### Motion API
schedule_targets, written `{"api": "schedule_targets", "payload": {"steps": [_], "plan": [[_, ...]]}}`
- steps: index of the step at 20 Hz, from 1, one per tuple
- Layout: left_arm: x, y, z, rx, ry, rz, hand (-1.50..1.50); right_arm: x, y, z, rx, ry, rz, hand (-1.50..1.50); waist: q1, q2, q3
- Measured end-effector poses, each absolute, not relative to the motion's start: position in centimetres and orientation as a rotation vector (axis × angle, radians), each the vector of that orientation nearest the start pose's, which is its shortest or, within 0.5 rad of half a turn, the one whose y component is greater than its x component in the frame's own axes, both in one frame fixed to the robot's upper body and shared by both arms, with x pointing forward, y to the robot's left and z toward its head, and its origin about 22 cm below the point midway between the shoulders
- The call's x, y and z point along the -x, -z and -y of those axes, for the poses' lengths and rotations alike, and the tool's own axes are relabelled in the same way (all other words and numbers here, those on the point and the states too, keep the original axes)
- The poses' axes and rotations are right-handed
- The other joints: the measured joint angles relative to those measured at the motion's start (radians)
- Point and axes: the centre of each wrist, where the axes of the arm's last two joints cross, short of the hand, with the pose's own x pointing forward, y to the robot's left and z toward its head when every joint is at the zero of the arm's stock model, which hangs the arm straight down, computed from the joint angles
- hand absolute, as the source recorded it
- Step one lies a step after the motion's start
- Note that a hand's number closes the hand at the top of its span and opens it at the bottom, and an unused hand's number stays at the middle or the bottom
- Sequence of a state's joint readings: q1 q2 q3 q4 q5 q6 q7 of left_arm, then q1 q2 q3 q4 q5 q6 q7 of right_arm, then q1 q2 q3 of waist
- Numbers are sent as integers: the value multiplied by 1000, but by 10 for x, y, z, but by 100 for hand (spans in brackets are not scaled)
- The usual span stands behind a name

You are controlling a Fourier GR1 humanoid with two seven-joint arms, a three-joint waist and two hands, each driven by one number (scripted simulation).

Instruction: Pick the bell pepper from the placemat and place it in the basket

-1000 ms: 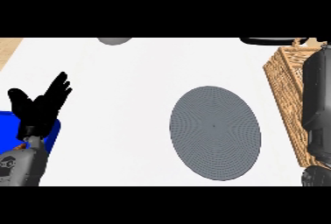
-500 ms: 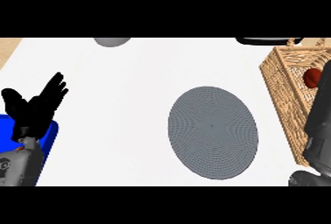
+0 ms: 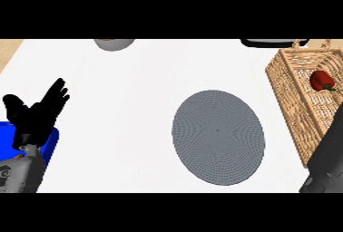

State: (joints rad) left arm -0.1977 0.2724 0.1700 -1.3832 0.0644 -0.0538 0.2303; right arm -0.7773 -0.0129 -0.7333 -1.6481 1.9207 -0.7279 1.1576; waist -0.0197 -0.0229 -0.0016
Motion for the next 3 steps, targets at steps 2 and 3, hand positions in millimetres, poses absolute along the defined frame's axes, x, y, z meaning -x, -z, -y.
{"api": "schedule_targets", "payload": {"steps": [2, 3], "plan": [[-291, -37, -319, -206, 55, 1361, 0, -316, -206, 301, 1847, 1169, 971, -150, -1, -2, 0], [-290, -36, -320, -208, 51, 1355, 0, -308, -204, 300, 1834, 1167, 978, -150, -3, -2, 0]]}}
